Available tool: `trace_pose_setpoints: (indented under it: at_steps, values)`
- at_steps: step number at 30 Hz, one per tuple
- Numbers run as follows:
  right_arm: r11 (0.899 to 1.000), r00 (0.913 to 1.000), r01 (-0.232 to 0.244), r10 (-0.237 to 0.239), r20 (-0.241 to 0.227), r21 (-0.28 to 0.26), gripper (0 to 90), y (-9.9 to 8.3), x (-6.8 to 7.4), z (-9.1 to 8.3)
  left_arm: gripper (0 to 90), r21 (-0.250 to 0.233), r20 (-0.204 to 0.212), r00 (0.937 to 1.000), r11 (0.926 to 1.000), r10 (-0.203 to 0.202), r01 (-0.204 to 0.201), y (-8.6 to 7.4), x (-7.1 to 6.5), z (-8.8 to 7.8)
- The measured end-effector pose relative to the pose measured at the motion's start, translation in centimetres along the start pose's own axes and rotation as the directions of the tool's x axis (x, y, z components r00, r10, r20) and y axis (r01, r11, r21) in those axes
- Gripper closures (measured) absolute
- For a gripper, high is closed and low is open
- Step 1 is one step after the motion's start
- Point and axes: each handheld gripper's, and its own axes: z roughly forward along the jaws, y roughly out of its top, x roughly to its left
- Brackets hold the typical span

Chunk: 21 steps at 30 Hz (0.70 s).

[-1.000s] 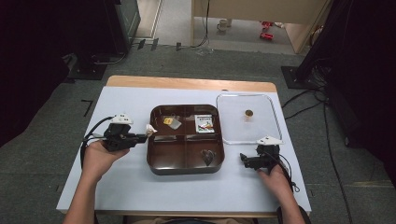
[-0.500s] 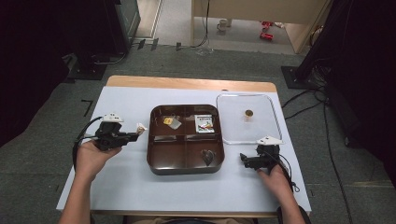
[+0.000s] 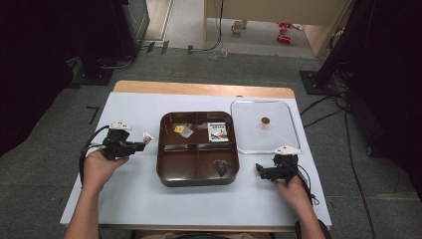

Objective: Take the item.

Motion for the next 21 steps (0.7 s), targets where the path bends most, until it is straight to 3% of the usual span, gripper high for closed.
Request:
trace_pose_setpoints:
  at_steps: [21]
  values:
    - [1.0, 1.0, 0.0, 0.0, 0.0, 0.0, 0.0, 0.0, 0.0, 0.0, 87.6, 0.094, -0.021, 0.9986, 0.9944, -0.048, 0.049, -1.0, 1.3, 2.2]
